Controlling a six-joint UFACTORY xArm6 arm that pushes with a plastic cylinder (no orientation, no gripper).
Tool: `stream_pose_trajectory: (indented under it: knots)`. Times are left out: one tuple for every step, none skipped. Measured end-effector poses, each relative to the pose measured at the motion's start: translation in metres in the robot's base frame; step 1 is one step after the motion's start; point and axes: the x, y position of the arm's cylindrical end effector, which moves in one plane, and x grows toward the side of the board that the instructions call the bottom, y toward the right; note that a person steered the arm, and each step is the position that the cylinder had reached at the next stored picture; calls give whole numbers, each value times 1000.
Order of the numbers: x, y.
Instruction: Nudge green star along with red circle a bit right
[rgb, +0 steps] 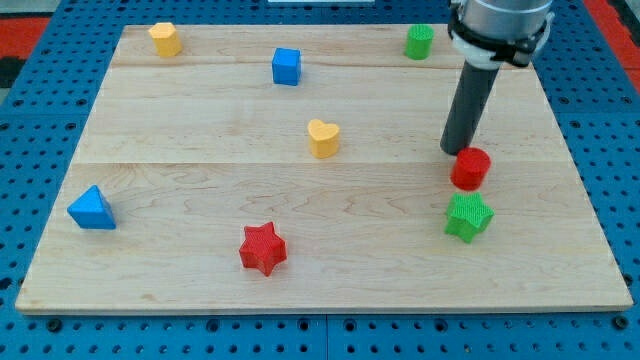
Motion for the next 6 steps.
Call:
stream_pose_trajectory:
  knots:
    - [17,0]
    - [29,-14]
    - [26,-33]
    - [50,-53]
    - [81,-61]
    - [102,-47]
